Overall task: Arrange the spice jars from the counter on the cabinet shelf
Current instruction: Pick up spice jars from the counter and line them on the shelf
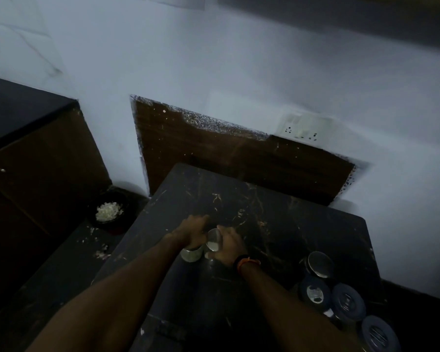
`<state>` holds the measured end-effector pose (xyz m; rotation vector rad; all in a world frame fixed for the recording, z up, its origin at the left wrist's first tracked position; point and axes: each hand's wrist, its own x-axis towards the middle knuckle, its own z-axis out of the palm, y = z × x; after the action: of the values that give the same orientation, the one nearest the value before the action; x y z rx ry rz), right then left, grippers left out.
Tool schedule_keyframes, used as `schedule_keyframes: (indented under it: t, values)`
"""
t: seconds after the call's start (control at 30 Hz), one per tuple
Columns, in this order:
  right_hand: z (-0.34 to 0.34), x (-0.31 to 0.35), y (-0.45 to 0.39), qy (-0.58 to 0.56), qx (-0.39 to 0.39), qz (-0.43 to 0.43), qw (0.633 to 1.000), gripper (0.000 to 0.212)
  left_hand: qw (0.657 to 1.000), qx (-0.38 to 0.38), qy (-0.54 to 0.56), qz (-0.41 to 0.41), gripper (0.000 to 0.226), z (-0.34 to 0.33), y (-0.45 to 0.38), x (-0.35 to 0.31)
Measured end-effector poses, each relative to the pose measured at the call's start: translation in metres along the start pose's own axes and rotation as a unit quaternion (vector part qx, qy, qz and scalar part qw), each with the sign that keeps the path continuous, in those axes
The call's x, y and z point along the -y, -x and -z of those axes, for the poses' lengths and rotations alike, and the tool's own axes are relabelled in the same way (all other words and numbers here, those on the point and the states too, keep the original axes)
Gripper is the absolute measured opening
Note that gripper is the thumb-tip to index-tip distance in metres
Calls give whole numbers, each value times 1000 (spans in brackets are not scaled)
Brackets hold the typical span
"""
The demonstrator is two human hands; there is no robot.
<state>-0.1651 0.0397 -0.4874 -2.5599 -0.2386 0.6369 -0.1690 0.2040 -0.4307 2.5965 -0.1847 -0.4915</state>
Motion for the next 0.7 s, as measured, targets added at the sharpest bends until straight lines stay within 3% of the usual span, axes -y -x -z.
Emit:
schedule_keyframes:
  t: [0.37,0.47,0.7]
  values:
    - [-13,-3,-10,-25,-46,14,999,94,999,22,41,22,49,-3,7,10]
    - [-8,-10,-11,-20,-52,15,998,84,997,13,67,22,43,-4,6,14]
    - [37,-23,-9,-147,-115,-19,982,64,986,-31,163,9,20,-7,-3,7]
